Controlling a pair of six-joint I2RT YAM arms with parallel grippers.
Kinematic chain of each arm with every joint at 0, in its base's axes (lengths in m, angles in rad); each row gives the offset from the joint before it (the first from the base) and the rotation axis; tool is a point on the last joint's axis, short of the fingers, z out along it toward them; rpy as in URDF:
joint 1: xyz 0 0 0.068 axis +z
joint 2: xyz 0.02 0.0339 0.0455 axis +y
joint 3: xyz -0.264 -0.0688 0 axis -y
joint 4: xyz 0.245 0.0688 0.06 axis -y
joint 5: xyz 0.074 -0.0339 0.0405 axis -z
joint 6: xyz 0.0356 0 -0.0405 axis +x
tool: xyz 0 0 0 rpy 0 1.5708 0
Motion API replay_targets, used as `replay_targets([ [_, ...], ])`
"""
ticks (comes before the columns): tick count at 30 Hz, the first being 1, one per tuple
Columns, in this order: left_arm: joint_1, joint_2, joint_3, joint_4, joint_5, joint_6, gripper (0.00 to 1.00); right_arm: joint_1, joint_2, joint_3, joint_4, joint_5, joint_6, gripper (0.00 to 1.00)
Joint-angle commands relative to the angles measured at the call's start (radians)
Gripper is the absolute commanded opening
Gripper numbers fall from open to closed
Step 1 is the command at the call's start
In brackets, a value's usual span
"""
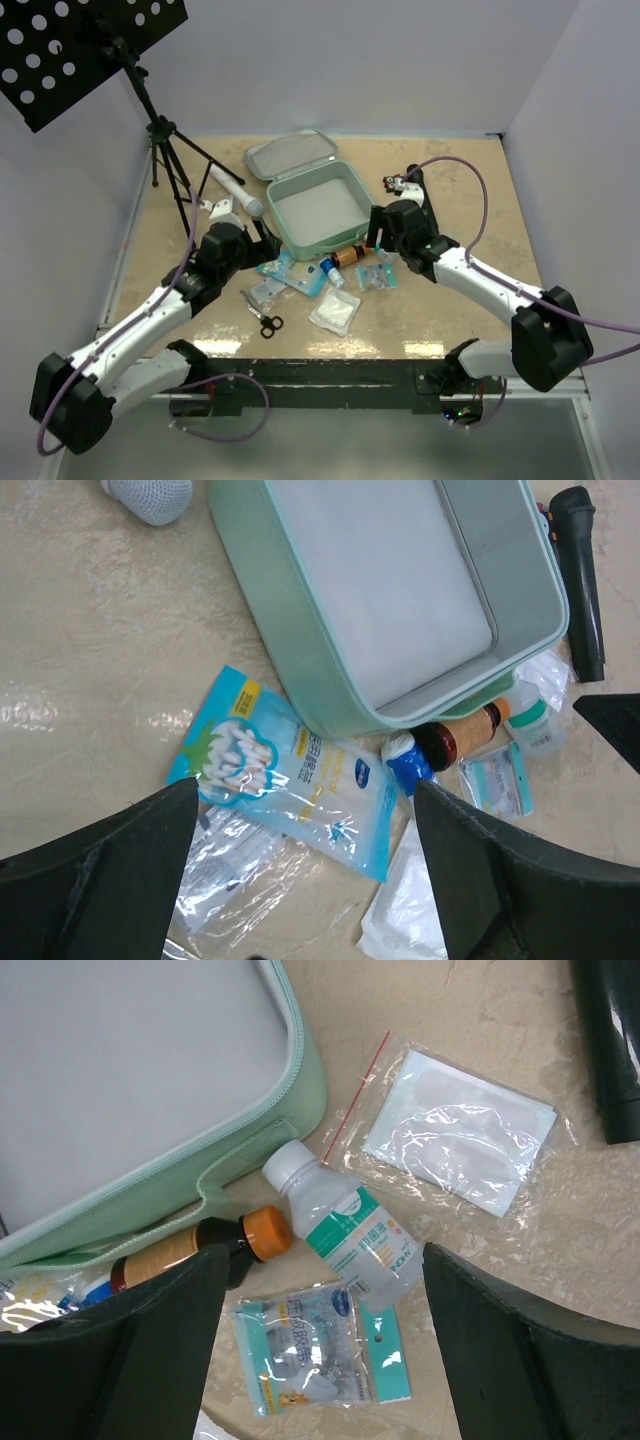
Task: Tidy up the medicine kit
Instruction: Adjust the medicine box at the center of the board.
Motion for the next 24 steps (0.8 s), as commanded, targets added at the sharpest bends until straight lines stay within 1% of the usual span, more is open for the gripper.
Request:
replay_targets([
  [1,0.003,0.185,0.188,0.045,-0.036,-0.004,0.95,-0.001,-0.040,0.065,0.048,-0.018,0.036,0.84],
  [7,0.005,0.417,0.311,0.039,-0.084,0.013,0.93,-0.001,-0.078,0.067,0.054,-0.050,0.036,0.87],
  [11,0.003,0.557,0.411,-0.019,-0.110,0.065,0.91,-0.001,-0.115,0.071,0.040,-0.061,0.022,0.87],
  [14,0.003,0.629,0.481,-0.066,-0.148,0.111,0.89,-0.001,-0.142,0.074,0.037,-0.070,0.019,0.88],
  [17,0.003,0.677,0.524,-0.050,-0.176,0.162,0.89,-0.002,-0.167,0.065,0.045,-0.095,0.019,0.88],
  [20,0.003,0.750,0.610,-0.105,-0.195,0.202,0.84,-0.001,-0.184,0.057,0.045,-0.107,0.018,0.88],
  [24,0.005,0.792,0.621,-0.106,-0.187,0.243,0.76,-0.001,-0.213,0.048,0.035,-0.107,0.009,0.88],
])
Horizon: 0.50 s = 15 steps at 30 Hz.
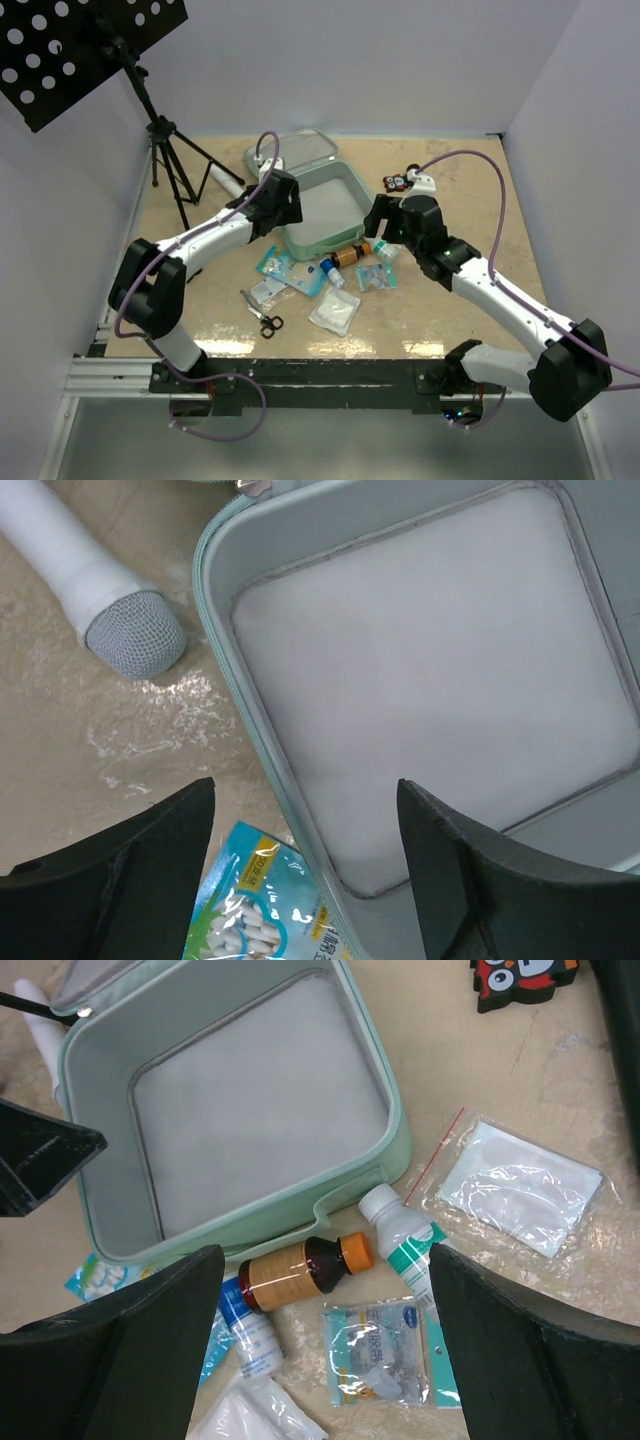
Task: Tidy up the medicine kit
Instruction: Adjust the medicine box at the center of the board.
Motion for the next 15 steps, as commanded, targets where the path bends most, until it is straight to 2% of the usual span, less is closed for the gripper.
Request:
replay_targets([
  [1,0.003,0.026,0.026,-0.006,-0.018,0.094,0.72,-0.003,-0.050,0.017,0.018,-0.014,-0.011,0.88],
  [3,0.005,0.033,0.014,0.012,-0.010,0.109,0.65,-0.001,-0.061,0.009,0.019,-0.014,-0.014,0.88],
  [6,0.006,0.056,0.017,0.026,0.035,0.158,0.47,-0.001,-0.068,0.004,0.018,-0.017,-0.017,0.88],
  [8,0.003,0.075,0.029,0.023,0.059,0.192,0.39,-0.001,-0.070,0.001,0.019,-0.015,-0.021,0.88],
  [11,0.003,0.086,0.029,0.035,0.087,0.250,0.32,-0.001,-0.072,-0.002,0.022,-0.014,-0.024,0.88],
  [14,0.003,0.095,0.030,0.051,0.093,0.301,0.29,-0.001,-0.078,-0.008,0.030,-0.017,-0.022,0.88],
  [15,0.005,0.096,0.032,0.066,0.104,0.325,0.23,-0.001,-0.079,-0.010,0.030,-0.017,-0.022,0.88],
])
